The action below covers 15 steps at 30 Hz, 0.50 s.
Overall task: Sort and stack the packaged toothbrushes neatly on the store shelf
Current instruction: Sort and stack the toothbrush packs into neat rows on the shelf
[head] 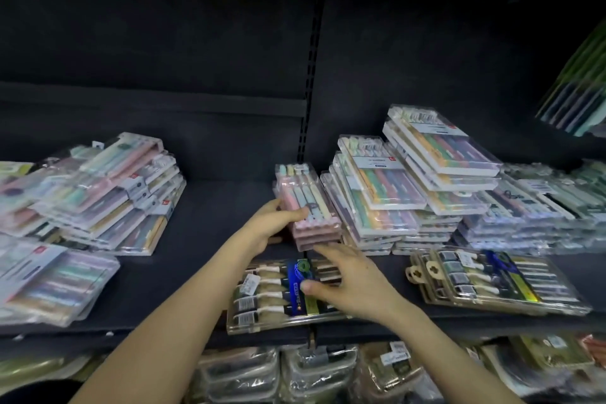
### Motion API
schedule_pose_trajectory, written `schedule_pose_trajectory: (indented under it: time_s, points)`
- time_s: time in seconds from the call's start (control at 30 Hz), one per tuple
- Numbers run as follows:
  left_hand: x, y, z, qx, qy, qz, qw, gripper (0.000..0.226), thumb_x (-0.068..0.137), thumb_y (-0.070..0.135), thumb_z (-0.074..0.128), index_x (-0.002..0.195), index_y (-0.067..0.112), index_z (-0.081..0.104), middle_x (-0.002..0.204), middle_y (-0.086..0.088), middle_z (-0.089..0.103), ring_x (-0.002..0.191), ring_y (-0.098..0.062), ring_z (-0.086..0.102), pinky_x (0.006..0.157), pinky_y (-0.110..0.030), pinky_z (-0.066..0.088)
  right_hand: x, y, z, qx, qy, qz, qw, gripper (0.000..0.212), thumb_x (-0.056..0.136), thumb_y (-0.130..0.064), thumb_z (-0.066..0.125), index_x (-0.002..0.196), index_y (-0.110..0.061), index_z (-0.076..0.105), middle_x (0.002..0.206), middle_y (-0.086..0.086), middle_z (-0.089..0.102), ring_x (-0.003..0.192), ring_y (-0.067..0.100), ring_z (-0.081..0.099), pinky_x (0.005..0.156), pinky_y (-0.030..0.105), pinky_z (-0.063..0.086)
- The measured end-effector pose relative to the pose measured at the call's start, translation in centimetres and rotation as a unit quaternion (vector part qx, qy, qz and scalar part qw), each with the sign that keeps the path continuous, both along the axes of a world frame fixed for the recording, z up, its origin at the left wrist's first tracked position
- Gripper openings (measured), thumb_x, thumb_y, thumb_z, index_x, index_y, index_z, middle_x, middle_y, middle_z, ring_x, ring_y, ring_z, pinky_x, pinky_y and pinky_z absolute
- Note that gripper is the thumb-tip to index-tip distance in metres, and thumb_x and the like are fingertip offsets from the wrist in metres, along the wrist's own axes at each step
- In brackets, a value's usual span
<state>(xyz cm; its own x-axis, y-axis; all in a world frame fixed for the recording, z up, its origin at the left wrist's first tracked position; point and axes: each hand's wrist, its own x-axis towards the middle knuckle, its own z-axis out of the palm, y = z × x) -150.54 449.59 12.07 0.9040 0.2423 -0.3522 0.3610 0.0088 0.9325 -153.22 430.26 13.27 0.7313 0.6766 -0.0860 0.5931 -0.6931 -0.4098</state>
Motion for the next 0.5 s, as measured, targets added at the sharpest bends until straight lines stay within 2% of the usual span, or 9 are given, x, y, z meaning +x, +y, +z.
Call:
schedule_pose_trajectory:
  time_s: [0.07,0.13,0.2,0.27,0.37,0.43,0.5]
  points:
    - [-1.5,0.8,-0.1,0.027,0.006,0.02,0.999,0.066,0.085,0.043,0.068,0.141,0.021,0.04,0.137,0.0,0.049,0.115,-0.017,0.048,0.095,-0.037,0.042,0.5,-0.9,-0.7,-0.076,0.018,0.054,0.996,0.093,0.075,-0.071,0.059,0.151,-0.037,0.018,0.159,-0.004,0.015,0.147,0.018,0.007,0.118,0.037,0.007]
    - [-3.5,2.0,-0.4,0.063,0.011,0.039,0.997,0.068,0.086,0.051,0.062,0.142,0.019,0.04,0.141,-0.003,0.046,0.121,-0.02,0.048,0.093,-0.034,0.044,1.3,-1.8,-0.9,-0.095,0.036,0.084,0.991,0.103,0.07,-0.069,0.068,0.151,-0.04,0.011,0.158,-0.008,0.013,0.145,0.015,0.006,0.117,0.037,0.009]
    - [-5.7,3.2,-0.6,0.08,0.015,0.042,0.996,0.06,0.086,0.054,0.06,0.135,0.022,0.047,0.131,-0.002,0.053,0.113,-0.018,0.053,0.087,-0.031,0.045,1.8,-2.2,-0.9,-0.115,0.031,0.109,0.987,0.11,0.068,-0.063,0.073,0.151,-0.041,0.006,0.155,-0.01,0.015,0.14,0.012,0.011,0.115,0.036,0.014]
    - [-7.1,3.9,-0.2,0.058,0.025,0.038,0.997,0.047,0.087,0.054,0.058,0.123,0.023,0.052,0.117,-0.001,0.06,0.103,-0.015,0.058,0.084,-0.031,0.046,1.8,-2.3,-1.1,-0.136,0.009,0.12,0.983,0.113,0.067,-0.059,0.076,0.151,-0.041,0.002,0.152,-0.012,0.015,0.137,0.011,0.012,0.113,0.037,0.016]
    - [-8.3,4.0,0.8,0.029,-0.003,0.066,0.997,0.03,0.09,0.047,0.058,0.108,0.022,0.056,0.108,-0.002,0.062,0.1,-0.016,0.061,0.087,-0.033,0.049,1.6,-2.4,-1.8,-0.167,-0.036,0.122,0.978,0.117,0.066,-0.058,0.076,0.149,-0.044,-0.005,0.154,-0.008,0.012,0.141,0.017,0.008,0.115,0.044,0.011]
    - [-8.8,4.0,1.1,0.077,-0.031,0.085,0.993,0.027,0.092,0.044,0.057,0.107,0.022,0.059,0.108,-0.001,0.063,0.1,-0.015,0.06,0.087,-0.032,0.049,2.0,-2.5,-2.0,-0.156,-0.028,0.107,0.981,0.115,0.066,-0.059,0.075,0.148,-0.047,-0.005,0.155,-0.007,0.011,0.143,0.019,0.006,0.118,0.046,0.008]
    - [-10.0,3.8,0.9,0.164,-0.038,0.091,0.981,0.032,0.092,0.043,0.056,0.114,0.021,0.06,0.112,0.002,0.062,0.1,-0.013,0.058,0.087,-0.031,0.046,2.0,-2.4,-2.3,-0.125,-0.022,0.086,0.988,0.111,0.067,-0.059,0.074,0.148,-0.048,0.0,0.152,-0.006,0.017,0.14,0.02,0.012,0.116,0.044,0.017]
